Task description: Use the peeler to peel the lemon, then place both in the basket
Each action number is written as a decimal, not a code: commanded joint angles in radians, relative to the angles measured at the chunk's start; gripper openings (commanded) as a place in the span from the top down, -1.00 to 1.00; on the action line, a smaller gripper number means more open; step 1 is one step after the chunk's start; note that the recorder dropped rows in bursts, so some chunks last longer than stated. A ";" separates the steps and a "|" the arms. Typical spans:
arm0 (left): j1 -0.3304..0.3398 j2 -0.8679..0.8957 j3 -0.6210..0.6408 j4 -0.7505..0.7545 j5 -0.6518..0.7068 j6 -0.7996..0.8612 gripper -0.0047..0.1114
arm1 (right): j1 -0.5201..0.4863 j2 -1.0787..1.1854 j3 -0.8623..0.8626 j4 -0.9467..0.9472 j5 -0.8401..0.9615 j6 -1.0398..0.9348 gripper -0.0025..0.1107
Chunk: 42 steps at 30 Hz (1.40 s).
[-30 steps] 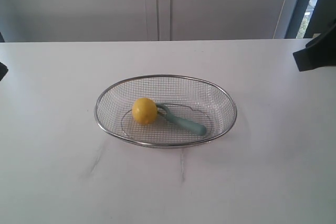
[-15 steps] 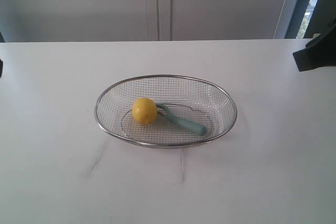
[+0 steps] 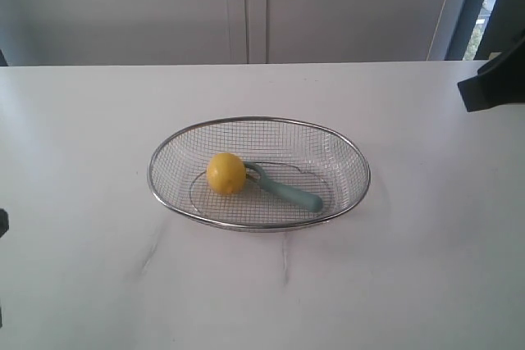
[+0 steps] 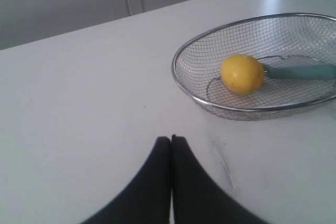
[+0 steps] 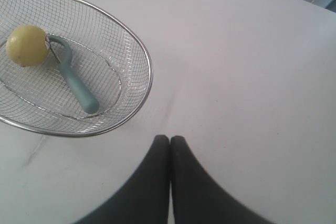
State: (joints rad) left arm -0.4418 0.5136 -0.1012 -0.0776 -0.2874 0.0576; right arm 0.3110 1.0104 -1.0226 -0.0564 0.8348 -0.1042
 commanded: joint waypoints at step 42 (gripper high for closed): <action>0.419 -0.514 0.101 -0.015 0.536 0.007 0.92 | -0.004 -0.008 0.008 -0.001 -0.012 0.002 0.96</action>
State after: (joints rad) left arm -0.0261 0.0052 -0.0044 -0.0873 0.2379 0.0602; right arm 0.3110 1.0098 -1.0226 -0.0564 0.8348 -0.1042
